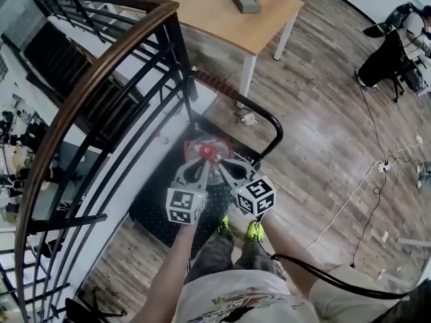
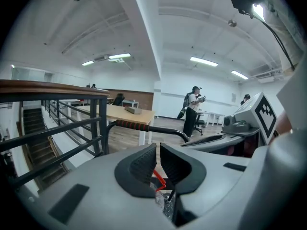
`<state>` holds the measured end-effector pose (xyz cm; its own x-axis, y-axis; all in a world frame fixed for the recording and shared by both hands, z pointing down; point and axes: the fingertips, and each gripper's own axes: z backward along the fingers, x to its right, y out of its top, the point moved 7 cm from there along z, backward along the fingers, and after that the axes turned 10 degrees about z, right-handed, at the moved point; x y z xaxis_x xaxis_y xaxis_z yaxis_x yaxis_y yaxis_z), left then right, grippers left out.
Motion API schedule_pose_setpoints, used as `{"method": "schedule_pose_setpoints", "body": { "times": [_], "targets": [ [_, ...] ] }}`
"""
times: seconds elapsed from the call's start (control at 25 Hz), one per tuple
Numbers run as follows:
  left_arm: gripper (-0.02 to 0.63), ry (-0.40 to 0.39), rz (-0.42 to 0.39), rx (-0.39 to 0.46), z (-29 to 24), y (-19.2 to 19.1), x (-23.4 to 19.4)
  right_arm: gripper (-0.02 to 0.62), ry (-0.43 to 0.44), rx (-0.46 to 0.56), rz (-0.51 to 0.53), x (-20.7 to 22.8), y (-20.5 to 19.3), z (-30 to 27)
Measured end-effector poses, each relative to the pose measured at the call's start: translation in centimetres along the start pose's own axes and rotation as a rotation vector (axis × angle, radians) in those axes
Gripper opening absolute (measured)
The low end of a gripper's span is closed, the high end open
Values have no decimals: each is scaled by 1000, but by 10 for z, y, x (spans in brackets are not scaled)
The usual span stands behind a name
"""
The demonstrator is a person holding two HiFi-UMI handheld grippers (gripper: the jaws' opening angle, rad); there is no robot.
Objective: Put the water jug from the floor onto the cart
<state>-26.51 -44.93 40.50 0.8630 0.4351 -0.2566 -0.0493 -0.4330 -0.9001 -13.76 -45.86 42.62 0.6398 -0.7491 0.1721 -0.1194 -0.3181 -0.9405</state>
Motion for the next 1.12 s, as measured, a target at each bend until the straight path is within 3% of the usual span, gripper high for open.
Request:
{"method": "schedule_pose_setpoints", "body": {
  "times": [0.32,1.12],
  "targets": [
    [32,-53,10,9,29,16,38,21,10,12,61,-25,33,24],
    [32,-60,35,5,29,17,45,20,6,5,55,-27,37,29]
  ]
}}
